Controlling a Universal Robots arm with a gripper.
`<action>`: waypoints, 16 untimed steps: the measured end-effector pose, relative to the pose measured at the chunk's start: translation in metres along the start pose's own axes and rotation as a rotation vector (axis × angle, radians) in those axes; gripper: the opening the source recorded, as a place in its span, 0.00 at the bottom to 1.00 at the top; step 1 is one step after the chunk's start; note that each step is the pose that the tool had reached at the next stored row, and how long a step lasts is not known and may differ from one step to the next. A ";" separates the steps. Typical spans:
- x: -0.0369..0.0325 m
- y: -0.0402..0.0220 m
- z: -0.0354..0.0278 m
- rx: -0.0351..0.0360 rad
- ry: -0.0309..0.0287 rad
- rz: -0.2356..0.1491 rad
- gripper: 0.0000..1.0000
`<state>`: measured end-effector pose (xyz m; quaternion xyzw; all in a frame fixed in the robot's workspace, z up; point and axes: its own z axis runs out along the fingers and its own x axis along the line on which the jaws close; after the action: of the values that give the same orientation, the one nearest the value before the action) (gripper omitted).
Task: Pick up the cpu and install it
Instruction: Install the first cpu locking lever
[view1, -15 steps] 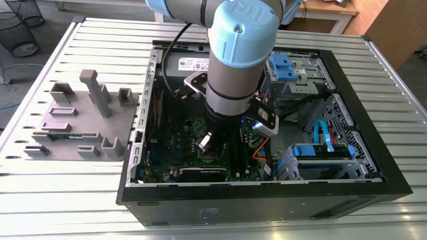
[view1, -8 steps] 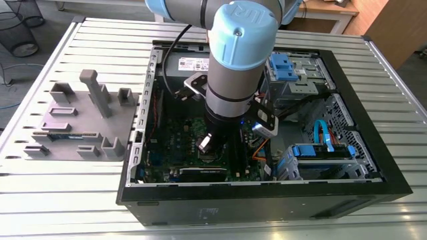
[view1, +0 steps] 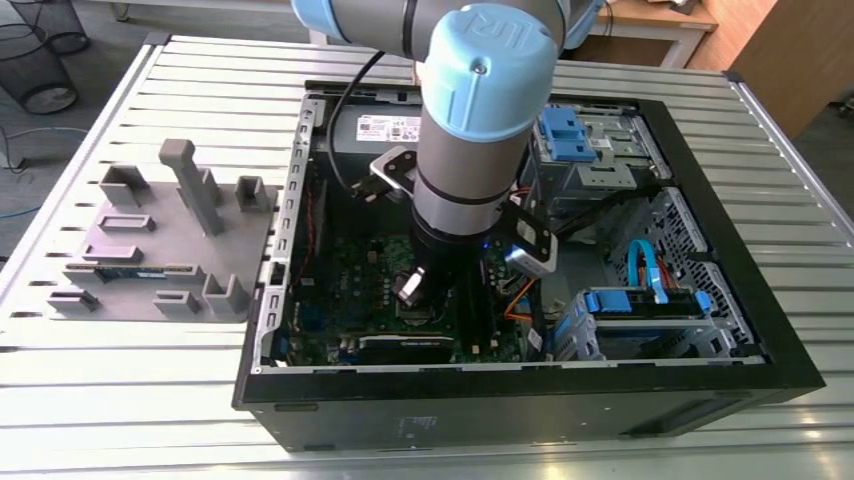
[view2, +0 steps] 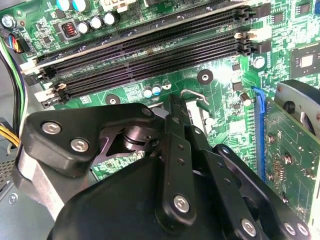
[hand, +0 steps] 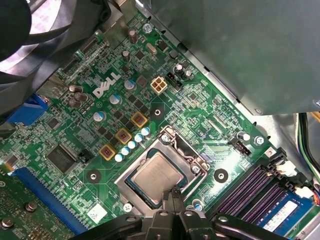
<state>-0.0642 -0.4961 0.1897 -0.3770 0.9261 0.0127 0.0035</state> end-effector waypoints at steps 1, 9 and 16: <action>-0.0002 -0.0002 0.0003 0.0000 -0.0001 0.000 0.11; -0.0005 -0.0005 0.0006 0.0001 -0.0001 0.000 0.11; -0.0005 -0.0005 0.0007 -0.0001 -0.0001 -0.011 0.11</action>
<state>-0.0635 -0.4960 0.1890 -0.3818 0.9241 0.0128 0.0036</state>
